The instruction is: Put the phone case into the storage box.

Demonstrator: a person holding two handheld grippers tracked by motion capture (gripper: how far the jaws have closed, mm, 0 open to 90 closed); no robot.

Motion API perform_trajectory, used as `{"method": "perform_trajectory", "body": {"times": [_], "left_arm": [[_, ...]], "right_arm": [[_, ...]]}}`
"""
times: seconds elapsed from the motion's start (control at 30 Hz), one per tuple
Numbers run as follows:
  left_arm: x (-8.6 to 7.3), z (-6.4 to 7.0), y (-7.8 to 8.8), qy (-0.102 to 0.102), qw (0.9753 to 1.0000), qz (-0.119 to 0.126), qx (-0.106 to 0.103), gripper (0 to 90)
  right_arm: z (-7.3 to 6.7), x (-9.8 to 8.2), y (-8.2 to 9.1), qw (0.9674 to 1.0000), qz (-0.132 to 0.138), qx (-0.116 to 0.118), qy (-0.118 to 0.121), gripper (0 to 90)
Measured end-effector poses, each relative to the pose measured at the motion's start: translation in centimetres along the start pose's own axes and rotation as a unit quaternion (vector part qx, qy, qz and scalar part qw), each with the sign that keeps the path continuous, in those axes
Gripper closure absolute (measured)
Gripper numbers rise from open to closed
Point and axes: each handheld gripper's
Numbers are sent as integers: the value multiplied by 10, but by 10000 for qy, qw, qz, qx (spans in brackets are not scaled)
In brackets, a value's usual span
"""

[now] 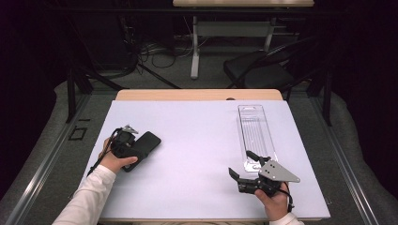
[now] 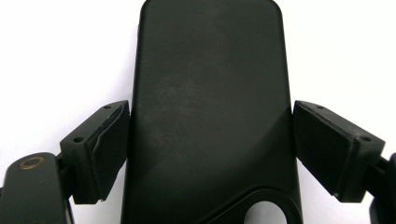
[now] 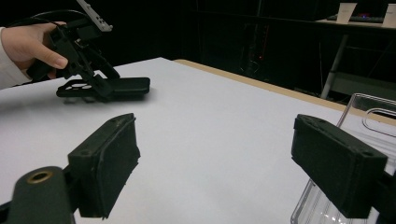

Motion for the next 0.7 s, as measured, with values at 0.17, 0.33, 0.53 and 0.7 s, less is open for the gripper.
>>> {"method": "perform_trajectory", "body": {"times": [0.17,0.33,0.53,0.7], "left_arm": [[6,11,6,-171,9998,-109,-26,145],[16,24,13,-273,9995,-30,-152,146],[36,53,17,-496,9979,-38,-414,146],[48,73,18,-616,9961,-18,-636,146]], "right_arm": [[0,0,0,10000,-4,3,-5,138],[-1,0,0,10000,-5,6,-4,138],[0,0,1,10000,5,-4,-8,138],[0,0,1,10000,12,-11,-2,138]]}}
Point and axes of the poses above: each handheld gripper's, and its own axes: y roughly backward along the jaws, x roughly out of its top, z roughly to its right, and after that the axes turned 15 degrees about z, right-handed
